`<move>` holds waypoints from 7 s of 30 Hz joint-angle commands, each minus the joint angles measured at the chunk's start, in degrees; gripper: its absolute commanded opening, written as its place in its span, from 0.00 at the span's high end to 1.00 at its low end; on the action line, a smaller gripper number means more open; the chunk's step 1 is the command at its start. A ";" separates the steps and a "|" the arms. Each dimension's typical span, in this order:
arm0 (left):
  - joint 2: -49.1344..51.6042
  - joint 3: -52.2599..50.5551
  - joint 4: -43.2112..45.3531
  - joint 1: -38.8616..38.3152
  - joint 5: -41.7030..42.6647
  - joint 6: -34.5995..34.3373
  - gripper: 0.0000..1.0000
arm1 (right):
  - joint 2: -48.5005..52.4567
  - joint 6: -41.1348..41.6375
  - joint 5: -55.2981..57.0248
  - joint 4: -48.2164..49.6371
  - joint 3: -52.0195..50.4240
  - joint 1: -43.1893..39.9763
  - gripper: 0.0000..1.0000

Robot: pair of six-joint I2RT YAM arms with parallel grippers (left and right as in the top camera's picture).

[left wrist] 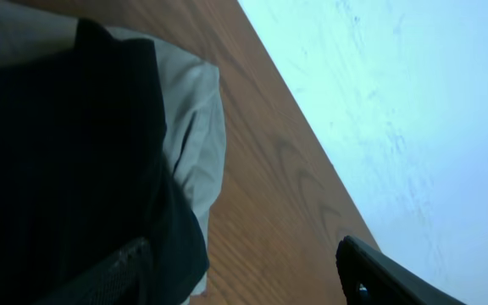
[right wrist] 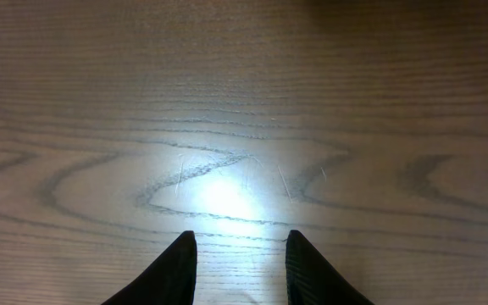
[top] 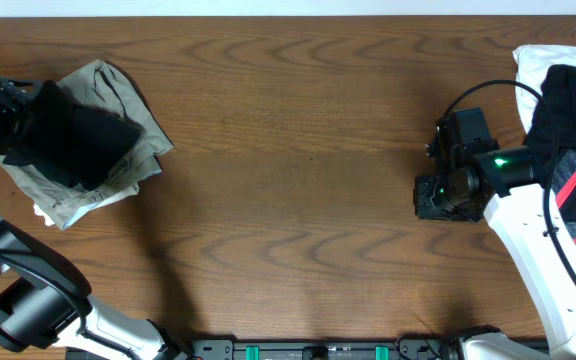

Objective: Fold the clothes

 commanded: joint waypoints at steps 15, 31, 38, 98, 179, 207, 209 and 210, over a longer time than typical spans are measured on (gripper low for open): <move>3.96 -2.43 5.51 0.96 1.57 0.81 0.27 | 2.71 -0.24 0.63 0.31 0.09 -0.33 0.66; 20.98 -2.67 1.62 6.51 -4.13 2.91 0.27 | 2.71 -0.50 1.11 -1.22 0.09 -0.33 0.66; 16.46 -2.64 2.73 6.43 4.22 6.71 0.16 | 2.71 -0.50 1.46 -0.31 0.09 -0.33 0.59; -83.71 -52.02 -17.38 -43.17 -36.06 19.93 0.02 | -58.95 8.59 9.84 14.40 -32.89 -0.22 0.01; -83.65 -52.02 -23.93 -43.17 -36.09 19.93 0.02 | -78.14 -15.28 6.36 63.12 -64.61 -3.65 0.01; -105.24 -86.88 18.88 -43.17 -43.60 20.39 0.02 | -78.12 -15.28 6.38 63.14 -64.61 -3.65 0.01; -105.70 -88.63 25.99 -43.17 -43.80 20.37 0.02 | -78.14 -15.28 6.36 63.12 -64.63 -3.65 0.01; -106.03 -89.74 29.75 -43.17 -43.82 20.39 0.02 | -78.12 -15.28 6.36 63.14 -64.63 -3.65 0.01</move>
